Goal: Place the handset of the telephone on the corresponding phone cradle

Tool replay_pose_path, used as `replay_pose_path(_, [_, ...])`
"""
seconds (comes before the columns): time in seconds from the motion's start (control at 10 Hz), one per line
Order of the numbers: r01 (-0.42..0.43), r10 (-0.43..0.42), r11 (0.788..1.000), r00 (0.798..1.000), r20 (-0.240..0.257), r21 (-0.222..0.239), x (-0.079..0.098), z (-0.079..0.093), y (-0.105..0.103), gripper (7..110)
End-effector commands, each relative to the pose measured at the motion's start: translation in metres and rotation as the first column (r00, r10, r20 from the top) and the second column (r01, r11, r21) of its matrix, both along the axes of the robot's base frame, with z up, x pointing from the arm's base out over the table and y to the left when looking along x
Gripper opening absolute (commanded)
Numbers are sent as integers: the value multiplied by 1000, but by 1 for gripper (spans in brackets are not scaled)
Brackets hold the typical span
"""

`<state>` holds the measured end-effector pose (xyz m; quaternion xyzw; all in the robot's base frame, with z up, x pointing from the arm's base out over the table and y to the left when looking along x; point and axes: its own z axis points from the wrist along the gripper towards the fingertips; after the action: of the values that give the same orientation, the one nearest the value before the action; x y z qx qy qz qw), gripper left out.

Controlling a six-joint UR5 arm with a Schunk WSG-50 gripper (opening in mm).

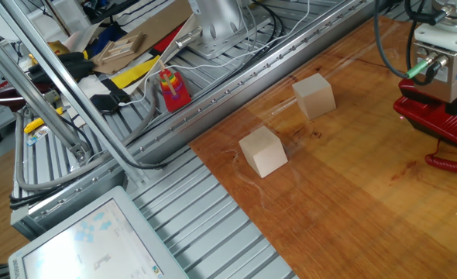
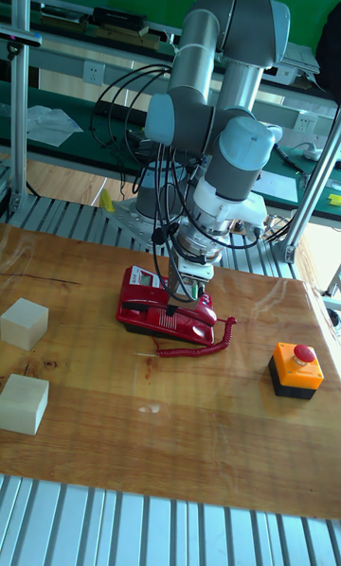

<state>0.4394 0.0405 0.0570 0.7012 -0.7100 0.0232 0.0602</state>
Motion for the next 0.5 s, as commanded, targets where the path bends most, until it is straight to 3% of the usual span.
replay_pose_path(0.0, [10,-10,1000,1000,2,13,1,1,3,7])
replay_pose_path(0.4, [-7,7,1000,1000,13,26,4,0,7,7])
